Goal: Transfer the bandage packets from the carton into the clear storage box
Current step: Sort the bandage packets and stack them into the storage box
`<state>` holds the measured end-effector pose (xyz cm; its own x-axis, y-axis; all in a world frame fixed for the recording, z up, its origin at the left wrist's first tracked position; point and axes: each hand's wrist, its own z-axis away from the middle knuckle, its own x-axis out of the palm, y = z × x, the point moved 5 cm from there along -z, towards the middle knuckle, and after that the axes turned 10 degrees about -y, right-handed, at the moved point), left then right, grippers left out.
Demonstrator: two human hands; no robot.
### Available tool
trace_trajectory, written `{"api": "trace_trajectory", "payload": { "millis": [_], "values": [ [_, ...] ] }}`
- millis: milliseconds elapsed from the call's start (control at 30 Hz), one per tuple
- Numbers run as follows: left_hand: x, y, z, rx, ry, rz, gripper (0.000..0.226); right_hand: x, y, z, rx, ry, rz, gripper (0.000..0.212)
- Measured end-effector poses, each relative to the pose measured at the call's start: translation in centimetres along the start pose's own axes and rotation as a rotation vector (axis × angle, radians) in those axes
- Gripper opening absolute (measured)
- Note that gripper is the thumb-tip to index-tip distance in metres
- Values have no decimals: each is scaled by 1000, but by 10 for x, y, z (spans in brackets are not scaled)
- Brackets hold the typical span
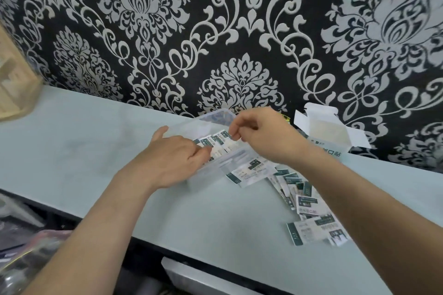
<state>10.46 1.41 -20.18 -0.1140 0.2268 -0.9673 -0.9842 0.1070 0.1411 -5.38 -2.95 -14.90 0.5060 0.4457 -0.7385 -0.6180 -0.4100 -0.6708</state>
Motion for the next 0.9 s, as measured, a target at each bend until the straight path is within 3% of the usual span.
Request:
{"api": "trace_trajectory", "payload": {
  "millis": [67,167,233,300,400,467,533,667,800,900],
  "values": [
    [-11,6,3,39,141,37,55,-12,12,20,11,43,-23,31],
    [-34,34,17,205,565,79,39,-19,38,50,79,8,31,26],
    [-32,70,19,315,655,48,33,-20,58,68,133,-32,128,21],
    [-7,105,6,327,451,11,32,-19,82,83,184,-85,235,19],
    [34,113,-18,217,150,-73,23,-7,108,94,249,-210,400,44],
    [45,115,-27,192,101,-86,19,-2,121,101,242,-240,464,60],
    [47,118,-30,179,110,-125,21,-2,128,104,220,-210,452,62],
    [40,126,-28,185,136,-122,19,-7,128,101,163,-162,429,43],
    [36,156,-25,301,189,-51,25,-11,129,100,155,-113,411,23],
    [50,189,-27,353,47,17,57,-35,135,109,196,-37,355,5]
  ]
}}
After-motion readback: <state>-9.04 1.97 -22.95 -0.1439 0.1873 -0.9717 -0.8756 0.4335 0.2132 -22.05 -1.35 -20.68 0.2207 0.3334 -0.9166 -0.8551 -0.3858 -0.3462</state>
